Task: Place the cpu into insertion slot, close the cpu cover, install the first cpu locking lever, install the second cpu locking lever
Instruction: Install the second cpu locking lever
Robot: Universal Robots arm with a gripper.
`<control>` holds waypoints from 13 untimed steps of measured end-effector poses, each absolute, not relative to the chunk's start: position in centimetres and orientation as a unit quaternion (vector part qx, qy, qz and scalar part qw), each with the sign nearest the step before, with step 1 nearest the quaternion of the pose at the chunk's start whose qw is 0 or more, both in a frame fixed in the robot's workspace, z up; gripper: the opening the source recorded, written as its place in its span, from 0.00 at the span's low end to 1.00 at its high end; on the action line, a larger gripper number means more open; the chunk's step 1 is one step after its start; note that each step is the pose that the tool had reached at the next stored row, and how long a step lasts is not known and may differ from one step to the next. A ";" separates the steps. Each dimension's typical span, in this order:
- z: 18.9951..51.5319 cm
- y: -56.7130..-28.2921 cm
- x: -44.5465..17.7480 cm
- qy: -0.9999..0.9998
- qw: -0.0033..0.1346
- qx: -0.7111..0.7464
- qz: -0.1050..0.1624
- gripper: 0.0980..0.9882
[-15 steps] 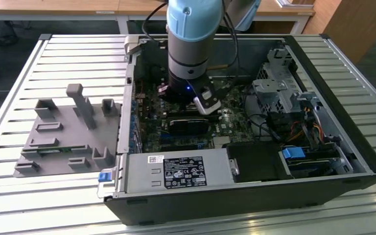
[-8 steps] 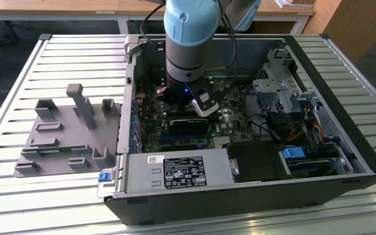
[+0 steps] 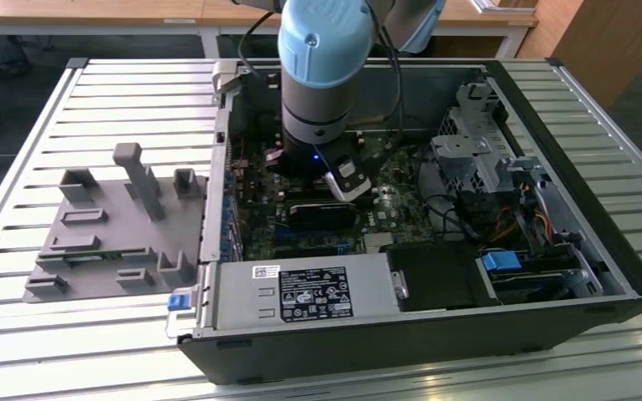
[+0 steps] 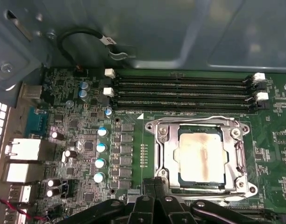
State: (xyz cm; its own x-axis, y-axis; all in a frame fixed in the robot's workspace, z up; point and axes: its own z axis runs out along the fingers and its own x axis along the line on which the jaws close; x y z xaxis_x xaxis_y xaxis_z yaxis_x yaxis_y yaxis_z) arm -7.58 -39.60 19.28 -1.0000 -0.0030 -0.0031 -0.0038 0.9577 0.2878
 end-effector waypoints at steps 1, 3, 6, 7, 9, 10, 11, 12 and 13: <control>19.2 -39.6 -7.6 0.989 0.001 -0.002 0.147 0.01; 19.1 -39.6 -7.6 0.989 0.001 -0.002 0.151 0.01; 19.0 -39.6 -7.7 0.988 0.001 -0.002 0.156 0.01; 18.9 -39.6 -7.8 0.988 0.002 -0.002 0.157 0.01; 18.9 -39.7 -7.9 0.988 0.001 -0.002 0.157 0.01; 18.9 -39.7 -7.9 0.988 0.001 -0.002 0.157 0.01; 18.9 -39.7 -7.9 0.988 0.001 -0.002 0.157 0.01; 18.9 -39.7 -7.9 0.988 0.001 -0.002 0.157 0.01; 19.0 -39.7 -7.9 0.988 0.001 -0.002 0.157 0.01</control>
